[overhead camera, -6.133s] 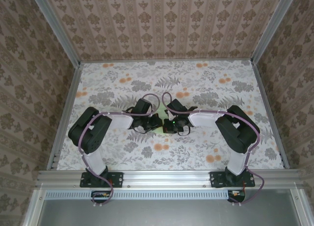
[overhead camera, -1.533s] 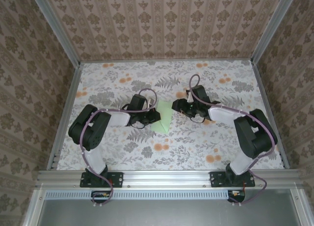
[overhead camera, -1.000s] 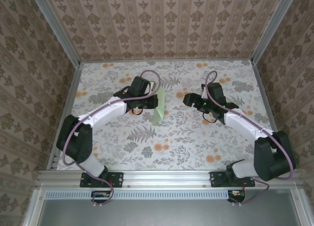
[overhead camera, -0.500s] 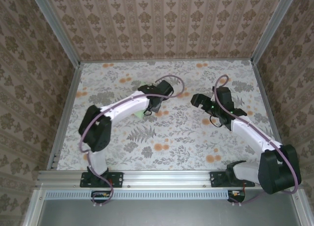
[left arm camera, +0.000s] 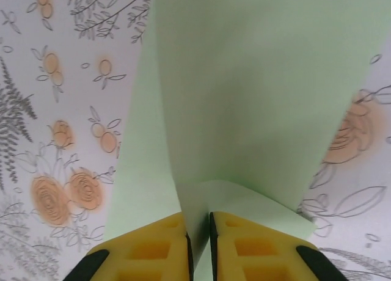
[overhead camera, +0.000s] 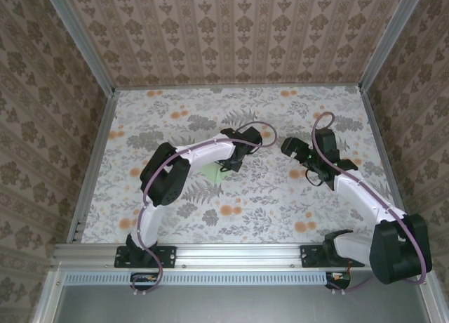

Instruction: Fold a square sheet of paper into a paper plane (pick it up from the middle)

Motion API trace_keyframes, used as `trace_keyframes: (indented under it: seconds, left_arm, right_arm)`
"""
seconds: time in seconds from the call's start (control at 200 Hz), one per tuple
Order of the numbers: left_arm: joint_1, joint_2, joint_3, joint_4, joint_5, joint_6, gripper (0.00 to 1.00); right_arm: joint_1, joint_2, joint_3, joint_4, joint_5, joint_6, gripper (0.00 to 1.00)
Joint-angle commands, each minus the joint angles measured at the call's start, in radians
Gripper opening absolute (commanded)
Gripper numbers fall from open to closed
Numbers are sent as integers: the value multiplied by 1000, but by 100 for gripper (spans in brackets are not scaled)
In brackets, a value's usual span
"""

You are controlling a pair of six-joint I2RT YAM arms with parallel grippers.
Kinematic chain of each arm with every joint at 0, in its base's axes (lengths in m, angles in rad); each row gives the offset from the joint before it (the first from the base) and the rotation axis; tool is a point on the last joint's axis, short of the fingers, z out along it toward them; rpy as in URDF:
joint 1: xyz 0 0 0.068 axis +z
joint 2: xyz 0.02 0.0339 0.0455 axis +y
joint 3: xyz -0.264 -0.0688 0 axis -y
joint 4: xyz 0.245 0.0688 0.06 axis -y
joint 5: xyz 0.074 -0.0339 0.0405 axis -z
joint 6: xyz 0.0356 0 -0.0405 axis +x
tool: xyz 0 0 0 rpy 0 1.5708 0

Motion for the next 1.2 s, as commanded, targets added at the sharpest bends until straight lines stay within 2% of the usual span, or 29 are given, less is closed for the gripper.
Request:
trace_keyframes:
  seconds: [0.0,0.205,0.47,0.605,0.7,0.825,0.93,1.015,1.195]
  left_arm:
    - [5,15,38,-18,49,-44,18]
    - [17,-46,39,-73,-22,-27,14]
    - [95,-259,-51,-35,9,14,10]
    - [109,-293,-58,-76,-122,39,10]
    - [105,-258,-29,-134,-228,44,9]
    - [78,-154,52,-253,-428,2,8]
    - [63,-40,152,-371,-522,-56,7]
    - [55,33,193,-394,-549,-72,8]
    - [43,125,222,-338,-492,-69,7]
  right_arm:
    - [-15,-10,-12,-41,27,0,100]
    - [-20,-9,-14,-40,13,-4,100]
    - [-21,26,-5,-26,-19,8,100]
    - [-20,40,-2,-24,-28,9,100]
    - [-20,45,3,-25,-27,10,100]
    - [-22,45,6,-33,-15,7,100]
    - [-26,39,10,-55,4,-3,100]
    - [-34,29,12,-75,23,-9,100]
    - [-49,7,11,-104,55,-26,100]
